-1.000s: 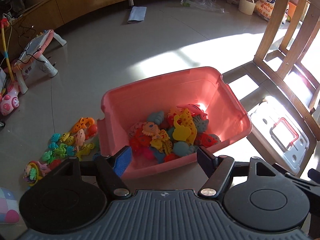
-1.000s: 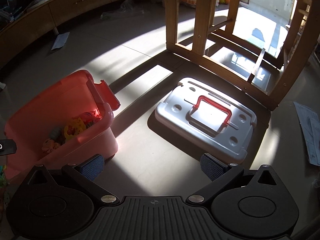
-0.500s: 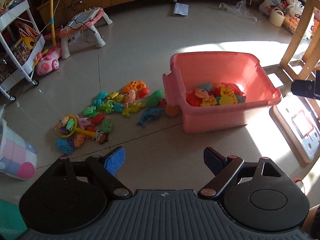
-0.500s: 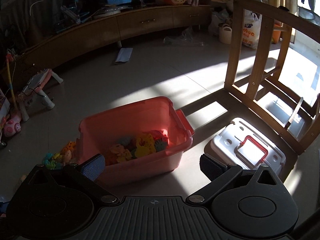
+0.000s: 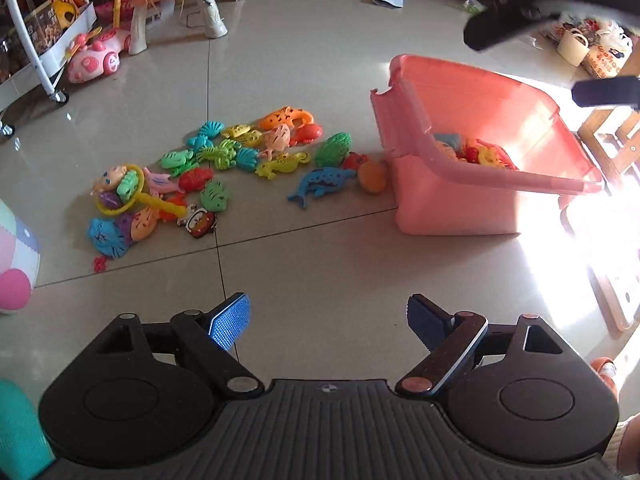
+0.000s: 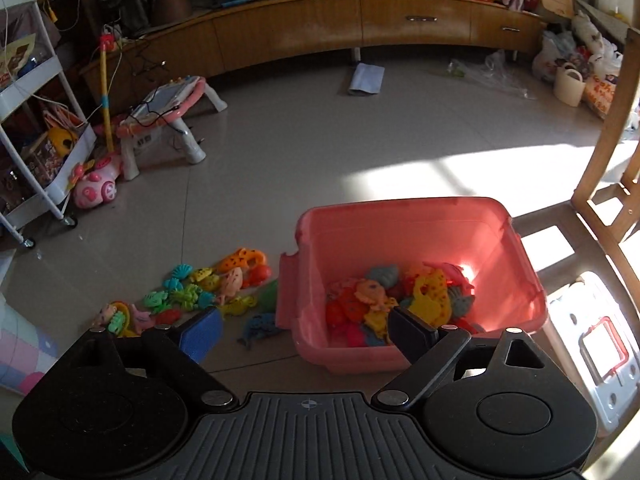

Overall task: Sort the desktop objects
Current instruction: 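Withdraw the left gripper from the bin while the right gripper moves toward the toy pile, then grasp the yellow seahorse toy with the right gripper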

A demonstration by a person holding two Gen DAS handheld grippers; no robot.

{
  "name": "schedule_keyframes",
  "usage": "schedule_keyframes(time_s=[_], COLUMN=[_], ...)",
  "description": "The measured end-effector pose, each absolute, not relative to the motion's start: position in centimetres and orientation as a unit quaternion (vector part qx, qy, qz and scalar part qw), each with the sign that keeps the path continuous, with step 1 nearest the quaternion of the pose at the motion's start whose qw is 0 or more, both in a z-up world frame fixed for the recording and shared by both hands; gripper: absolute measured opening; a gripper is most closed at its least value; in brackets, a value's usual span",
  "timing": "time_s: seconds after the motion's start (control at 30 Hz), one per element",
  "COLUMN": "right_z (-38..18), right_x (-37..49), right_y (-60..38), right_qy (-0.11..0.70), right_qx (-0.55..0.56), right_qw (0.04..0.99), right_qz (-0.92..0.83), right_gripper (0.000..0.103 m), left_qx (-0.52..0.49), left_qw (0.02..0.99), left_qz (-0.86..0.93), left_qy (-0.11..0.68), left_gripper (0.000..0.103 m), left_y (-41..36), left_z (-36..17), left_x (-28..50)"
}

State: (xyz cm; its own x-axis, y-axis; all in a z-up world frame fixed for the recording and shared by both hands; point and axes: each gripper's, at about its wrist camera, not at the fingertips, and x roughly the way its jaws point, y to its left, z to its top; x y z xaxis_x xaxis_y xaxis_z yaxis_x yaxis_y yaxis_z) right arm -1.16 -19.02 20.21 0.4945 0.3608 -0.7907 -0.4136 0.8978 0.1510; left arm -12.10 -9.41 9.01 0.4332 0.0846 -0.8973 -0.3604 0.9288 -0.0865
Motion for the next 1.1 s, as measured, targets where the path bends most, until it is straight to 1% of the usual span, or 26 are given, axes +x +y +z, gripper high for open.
schedule_keyframes(time_s=[0.13,0.27,0.53,0.7,0.77,0.87,0.93,1.0,1.1], right_z=[18.8,16.8,9.9,6.2,5.2,3.4,2.2,1.1,-0.3], right_x=[0.3,1.0,1.1,2.8,3.6,4.3,4.8,5.2,5.9], right_y=[-14.6,-10.1,-3.3,-0.8,-0.1,1.0,1.4,1.6,1.9], right_qy=[0.469,0.489,0.523,0.529,0.525,0.504,0.508,0.514,0.522], right_qx=[-0.054,-0.084,-0.147,-0.161,-0.171,-0.228,-0.244,-0.247,-0.251], right_qw=[0.842,0.815,0.778,0.77,0.768,0.768,0.761,0.758,0.753], right_qz=[0.262,0.299,0.315,0.318,0.325,0.321,0.32,0.318,0.312], right_gripper=[0.083,0.08,0.077,0.072,0.072,0.072,0.073,0.079,0.08], left_qx=[-0.16,-0.178,-0.209,-0.211,-0.208,-0.224,-0.231,-0.23,-0.229], left_qw=[0.819,0.808,0.784,0.779,0.778,0.778,0.78,0.781,0.78], left_qz=[0.162,0.202,0.272,0.278,0.279,0.276,0.27,0.267,0.264], left_qy=[0.527,0.524,0.517,0.52,0.523,0.519,0.515,0.516,0.519], left_gripper=[0.088,0.088,0.088,0.088,0.088,0.088,0.088,0.088,0.088], left_y=[-7.5,-4.7,-0.1,1.3,1.6,2.1,2.2,2.2,2.3], left_z=[6.7,5.7,3.9,2.9,2.5,2.1,1.9,1.8,1.4], left_x=[-12.6,-13.2,-14.5,-14.3,-13.9,-13.2,-12.7,-12.2,-11.8])
